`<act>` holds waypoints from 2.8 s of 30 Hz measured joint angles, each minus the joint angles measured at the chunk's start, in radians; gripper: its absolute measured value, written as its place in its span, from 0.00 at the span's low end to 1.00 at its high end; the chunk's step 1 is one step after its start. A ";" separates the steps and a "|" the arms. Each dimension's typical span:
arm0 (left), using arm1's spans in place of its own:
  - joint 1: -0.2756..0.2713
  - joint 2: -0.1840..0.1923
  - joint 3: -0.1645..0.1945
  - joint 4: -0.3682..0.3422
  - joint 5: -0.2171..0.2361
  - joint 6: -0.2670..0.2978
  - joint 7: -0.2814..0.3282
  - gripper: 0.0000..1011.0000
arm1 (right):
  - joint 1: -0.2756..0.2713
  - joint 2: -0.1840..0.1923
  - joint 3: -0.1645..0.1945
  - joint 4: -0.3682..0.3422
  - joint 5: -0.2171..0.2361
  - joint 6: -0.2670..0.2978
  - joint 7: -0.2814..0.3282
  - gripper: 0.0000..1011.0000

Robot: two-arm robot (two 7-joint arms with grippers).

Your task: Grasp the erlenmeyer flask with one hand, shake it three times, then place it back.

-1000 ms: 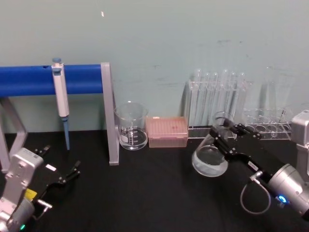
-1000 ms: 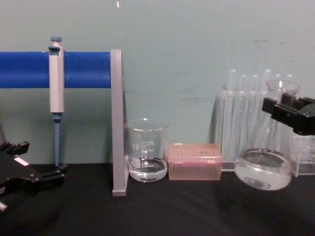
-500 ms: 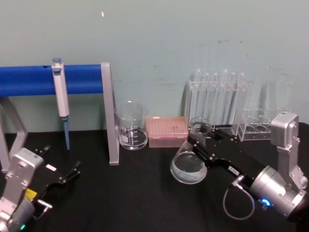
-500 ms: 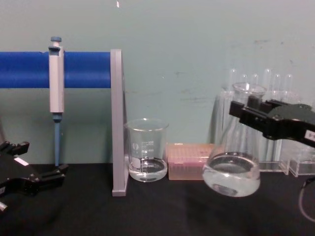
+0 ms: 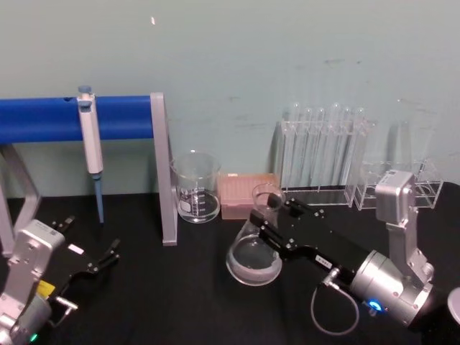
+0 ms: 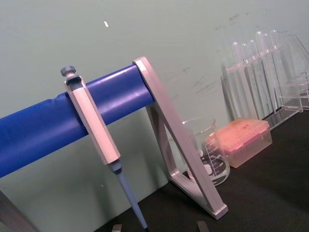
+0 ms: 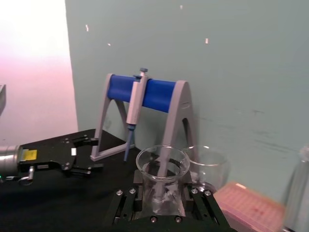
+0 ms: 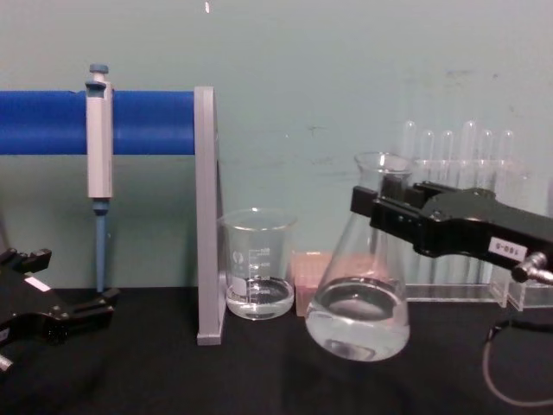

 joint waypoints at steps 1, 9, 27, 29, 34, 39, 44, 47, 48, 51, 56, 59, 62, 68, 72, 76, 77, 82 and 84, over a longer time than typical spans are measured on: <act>0.000 0.000 0.000 0.000 0.000 0.000 0.000 0.99 | 0.002 0.000 -0.003 0.001 0.001 0.000 0.002 0.45; 0.000 0.000 0.000 0.000 0.000 0.000 0.000 0.99 | 0.014 0.004 -0.024 0.009 0.009 0.000 0.010 0.45; 0.000 0.000 0.000 0.000 0.000 0.000 0.000 0.99 | 0.027 0.012 -0.039 0.021 0.025 -0.007 0.011 0.45; 0.000 0.000 0.000 0.000 0.000 0.000 0.000 0.99 | 0.028 0.012 -0.041 0.023 0.025 -0.009 0.012 0.45; 0.000 0.000 0.000 0.000 0.000 0.000 0.000 0.99 | 0.031 0.013 -0.043 0.026 0.026 -0.012 0.012 0.45; 0.000 0.000 0.000 0.000 0.000 0.000 0.000 0.99 | 0.032 0.014 -0.044 0.027 0.028 -0.013 0.012 0.45; 0.000 0.000 0.000 0.000 0.000 0.000 0.000 0.99 | 0.031 0.015 -0.047 0.029 0.028 -0.014 0.013 0.45; 0.000 0.000 0.000 0.000 0.000 0.000 0.000 0.99 | 0.030 0.014 -0.051 0.032 0.028 -0.014 0.013 0.45; 0.000 0.000 0.000 0.000 0.000 0.000 0.000 0.99 | 0.030 0.014 -0.051 0.032 0.028 -0.014 0.013 0.45; 0.000 0.000 0.000 0.000 0.000 0.000 0.000 0.99 | 0.029 0.013 -0.055 0.039 0.027 -0.012 0.013 0.45; 0.000 0.000 0.000 0.000 0.000 0.000 0.000 0.99 | 0.030 0.011 -0.062 0.051 0.023 -0.009 0.015 0.45; 0.000 0.000 0.000 0.000 0.000 0.000 0.000 0.99 | 0.031 0.008 -0.067 0.062 0.019 -0.010 0.018 0.45; 0.000 0.000 0.000 0.000 0.000 0.000 0.000 0.99 | 0.034 0.005 -0.072 0.075 0.016 -0.013 0.021 0.45; 0.000 0.000 0.000 0.000 0.000 0.000 0.000 0.99 | 0.042 -0.003 -0.080 0.101 0.008 -0.016 0.027 0.45; 0.000 0.000 0.000 0.000 0.000 0.000 0.000 0.99 | 0.047 -0.006 -0.084 0.115 0.004 -0.016 0.030 0.45; 0.000 0.000 0.000 0.000 0.000 0.000 0.000 0.99 | 0.051 -0.009 -0.088 0.125 0.001 -0.015 0.033 0.45; 0.000 0.000 0.000 0.000 0.000 0.000 0.000 0.99 | 0.053 -0.010 -0.089 0.128 0.001 -0.015 0.034 0.45; 0.000 0.000 0.000 0.000 0.000 0.000 0.000 0.99 | 0.060 -0.014 -0.093 0.143 -0.003 -0.014 0.038 0.45; 0.000 0.000 0.000 0.000 0.000 0.000 0.000 0.99 | 0.061 -0.015 -0.094 0.147 -0.003 -0.013 0.040 0.45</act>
